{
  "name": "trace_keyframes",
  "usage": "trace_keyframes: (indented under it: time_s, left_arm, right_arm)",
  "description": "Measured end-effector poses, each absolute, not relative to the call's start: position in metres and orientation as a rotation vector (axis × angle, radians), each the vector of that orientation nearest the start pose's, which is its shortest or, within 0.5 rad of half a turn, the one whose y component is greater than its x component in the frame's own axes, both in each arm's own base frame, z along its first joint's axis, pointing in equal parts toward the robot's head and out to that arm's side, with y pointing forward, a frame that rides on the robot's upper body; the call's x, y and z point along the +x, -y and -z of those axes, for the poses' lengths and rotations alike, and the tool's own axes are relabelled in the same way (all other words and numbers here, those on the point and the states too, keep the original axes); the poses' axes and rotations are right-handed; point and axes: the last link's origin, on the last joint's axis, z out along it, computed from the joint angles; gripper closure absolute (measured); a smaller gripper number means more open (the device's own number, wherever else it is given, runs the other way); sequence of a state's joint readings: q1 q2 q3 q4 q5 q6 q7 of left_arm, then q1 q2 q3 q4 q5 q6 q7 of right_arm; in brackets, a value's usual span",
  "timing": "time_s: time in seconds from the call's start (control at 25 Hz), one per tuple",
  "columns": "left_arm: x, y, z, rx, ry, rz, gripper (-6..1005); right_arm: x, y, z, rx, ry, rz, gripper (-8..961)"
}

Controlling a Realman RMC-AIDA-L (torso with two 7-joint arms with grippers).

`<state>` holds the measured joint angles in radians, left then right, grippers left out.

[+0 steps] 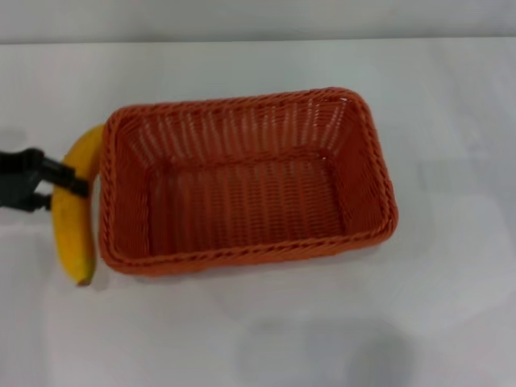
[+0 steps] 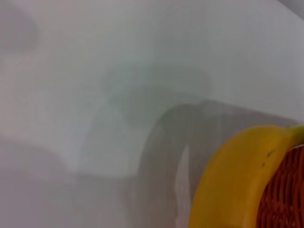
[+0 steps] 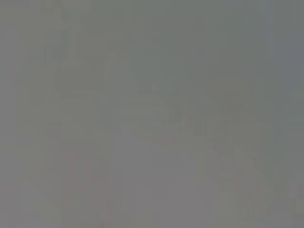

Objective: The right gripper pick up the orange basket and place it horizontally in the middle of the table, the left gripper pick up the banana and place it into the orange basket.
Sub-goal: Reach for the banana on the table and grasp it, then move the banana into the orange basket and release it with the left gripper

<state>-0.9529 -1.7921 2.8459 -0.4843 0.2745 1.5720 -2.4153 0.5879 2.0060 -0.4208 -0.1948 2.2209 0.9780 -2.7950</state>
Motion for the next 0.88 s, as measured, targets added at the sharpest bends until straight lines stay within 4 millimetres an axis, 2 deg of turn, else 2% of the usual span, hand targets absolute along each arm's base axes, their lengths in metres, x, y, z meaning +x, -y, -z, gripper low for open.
trace_keyframes:
  time_s: [0.24,0.4,0.68,0.84,0.88]
  left_arm:
    - [-0.327,-0.355,-0.107,2.300,-2.474,0.029,487]
    - [-0.335,-0.350,-0.115,2.289,-2.526,0.011,487]
    - [-0.337,-0.353,-0.139,2.361,-2.552,-0.230,487]
    - [-0.331,-0.352,-0.164,2.463,-2.500,-0.438,487]
    - [-0.331,-0.352,-0.164,2.463,-2.500,-0.438,488]
  right_arm:
    - [0.351,-0.397,-0.096,-1.416,-0.507,-0.590,94]
    - [0.353,-0.395,-0.098,-1.408,-0.499,-0.587,94]
    - [0.356,-0.385,-0.101,-1.399,-0.478,-0.602,94]
    - [0.357,-0.384,-0.101,-1.398,-0.476,-0.601,93]
    - [0.358,-0.383,-0.101,-1.398,-0.477,-0.601,93]
